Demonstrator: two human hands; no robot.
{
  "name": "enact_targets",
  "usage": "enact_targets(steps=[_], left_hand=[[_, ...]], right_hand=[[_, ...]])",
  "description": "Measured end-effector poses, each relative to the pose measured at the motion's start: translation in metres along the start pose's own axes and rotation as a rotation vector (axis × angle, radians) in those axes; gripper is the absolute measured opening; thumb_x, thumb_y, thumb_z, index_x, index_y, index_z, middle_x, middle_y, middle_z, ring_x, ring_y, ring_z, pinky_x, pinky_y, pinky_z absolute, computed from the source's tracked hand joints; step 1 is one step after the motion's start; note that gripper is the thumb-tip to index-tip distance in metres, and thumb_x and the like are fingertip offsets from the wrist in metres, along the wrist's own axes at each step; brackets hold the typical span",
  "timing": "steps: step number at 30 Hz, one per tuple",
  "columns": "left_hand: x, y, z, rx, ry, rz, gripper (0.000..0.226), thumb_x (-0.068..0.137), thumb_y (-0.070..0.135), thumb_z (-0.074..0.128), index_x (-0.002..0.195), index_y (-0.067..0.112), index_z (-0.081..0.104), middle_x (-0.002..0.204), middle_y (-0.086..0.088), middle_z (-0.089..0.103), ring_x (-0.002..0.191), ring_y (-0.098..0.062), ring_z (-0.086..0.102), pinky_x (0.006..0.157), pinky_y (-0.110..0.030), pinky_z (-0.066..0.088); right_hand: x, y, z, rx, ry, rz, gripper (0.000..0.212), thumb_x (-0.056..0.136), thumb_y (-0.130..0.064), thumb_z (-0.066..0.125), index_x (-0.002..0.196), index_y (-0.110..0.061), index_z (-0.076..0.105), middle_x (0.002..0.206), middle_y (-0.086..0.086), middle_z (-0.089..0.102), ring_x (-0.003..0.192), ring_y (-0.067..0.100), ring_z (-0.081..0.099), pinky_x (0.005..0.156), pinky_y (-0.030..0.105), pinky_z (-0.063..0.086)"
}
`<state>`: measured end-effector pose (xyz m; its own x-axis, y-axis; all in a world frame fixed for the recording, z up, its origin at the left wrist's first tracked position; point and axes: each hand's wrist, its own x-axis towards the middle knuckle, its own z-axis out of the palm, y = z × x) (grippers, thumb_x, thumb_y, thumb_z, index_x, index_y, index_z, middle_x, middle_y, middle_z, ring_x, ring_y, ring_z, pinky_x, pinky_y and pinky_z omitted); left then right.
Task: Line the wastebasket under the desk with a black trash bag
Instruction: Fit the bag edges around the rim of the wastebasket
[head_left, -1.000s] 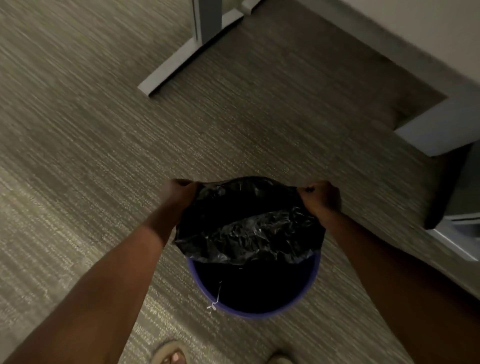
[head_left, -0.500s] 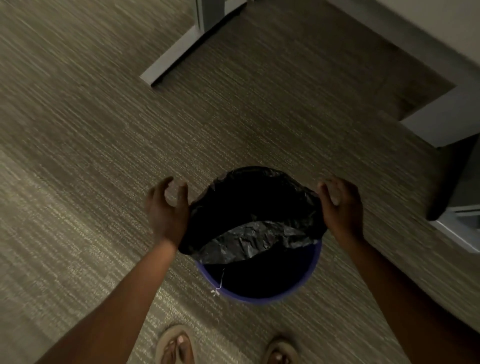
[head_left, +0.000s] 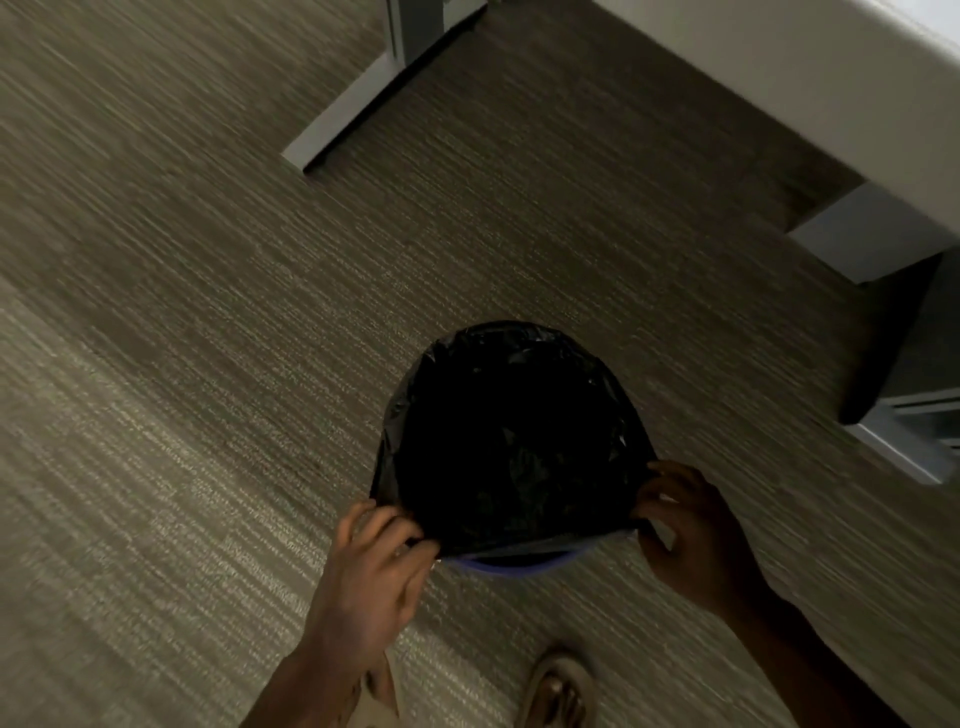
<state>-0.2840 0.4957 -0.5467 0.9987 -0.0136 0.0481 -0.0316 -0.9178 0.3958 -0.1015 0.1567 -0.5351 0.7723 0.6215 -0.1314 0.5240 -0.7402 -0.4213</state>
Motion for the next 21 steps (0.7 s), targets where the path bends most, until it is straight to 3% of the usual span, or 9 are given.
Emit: enact_targets(steps=[4, 9, 15, 19, 21], left_hand=[[-0.030, -0.006, 0.010, 0.008, -0.078, 0.063, 0.028, 0.092, 0.031, 0.057, 0.108, 0.026, 0.079, 0.105, 0.005, 0.070, 0.123, -0.021, 0.056, 0.114, -0.051, 0.036], [-0.041, -0.005, 0.021, -0.031, -0.120, -0.054, 0.038, 0.102, 0.041, 0.049, 0.117, 0.022, 0.079, 0.117, 0.001, 0.070, 0.133, -0.024, 0.056, 0.121, -0.050, 0.031], [-0.034, -0.001, 0.034, 0.026, -0.120, -0.051, 0.039, 0.100, 0.028, 0.049, 0.129, 0.020, 0.074, 0.130, 0.001, 0.073, 0.139, -0.028, 0.056, 0.123, -0.053, 0.026], [-0.039, 0.003, 0.038, 0.049, -0.168, -0.092, 0.042, 0.098, 0.024, 0.050, 0.134, 0.021, 0.070, 0.137, 0.003, 0.070, 0.148, -0.029, 0.042, 0.126, -0.052, 0.020], [-0.046, 0.000, 0.046, 0.078, -0.240, -0.126, 0.042, 0.096, 0.022, 0.051, 0.134, 0.020, 0.070, 0.144, 0.002, 0.066, 0.155, -0.029, 0.031, 0.128, -0.048, 0.013]], right_hand=[[-0.025, 0.009, 0.010, -0.055, -0.099, -0.087, 0.035, 0.071, -0.012, 0.087, 0.102, -0.028, 0.077, 0.121, -0.006, 0.069, 0.138, 0.021, 0.051, 0.094, 0.044, 0.057], [-0.033, 0.004, 0.026, -0.169, -0.162, -0.160, 0.035, 0.085, -0.038, 0.071, 0.118, -0.027, 0.075, 0.139, 0.001, 0.064, 0.146, 0.028, 0.044, 0.103, 0.048, 0.051], [-0.036, 0.006, 0.040, -0.324, -0.281, -0.139, 0.057, 0.095, -0.043, 0.056, 0.150, -0.032, 0.051, 0.166, -0.001, 0.038, 0.160, 0.033, 0.017, 0.119, 0.063, 0.031], [-0.042, 0.007, 0.048, -0.399, -0.348, -0.135, 0.066, 0.097, -0.047, 0.050, 0.159, -0.030, 0.036, 0.171, 0.004, 0.025, 0.159, 0.035, 0.017, 0.119, 0.068, 0.027], [-0.044, 0.010, 0.056, -0.457, -0.386, -0.112, 0.069, 0.094, -0.048, 0.049, 0.158, -0.026, 0.038, 0.169, 0.008, 0.027, 0.157, 0.038, 0.022, 0.115, 0.071, 0.031]])
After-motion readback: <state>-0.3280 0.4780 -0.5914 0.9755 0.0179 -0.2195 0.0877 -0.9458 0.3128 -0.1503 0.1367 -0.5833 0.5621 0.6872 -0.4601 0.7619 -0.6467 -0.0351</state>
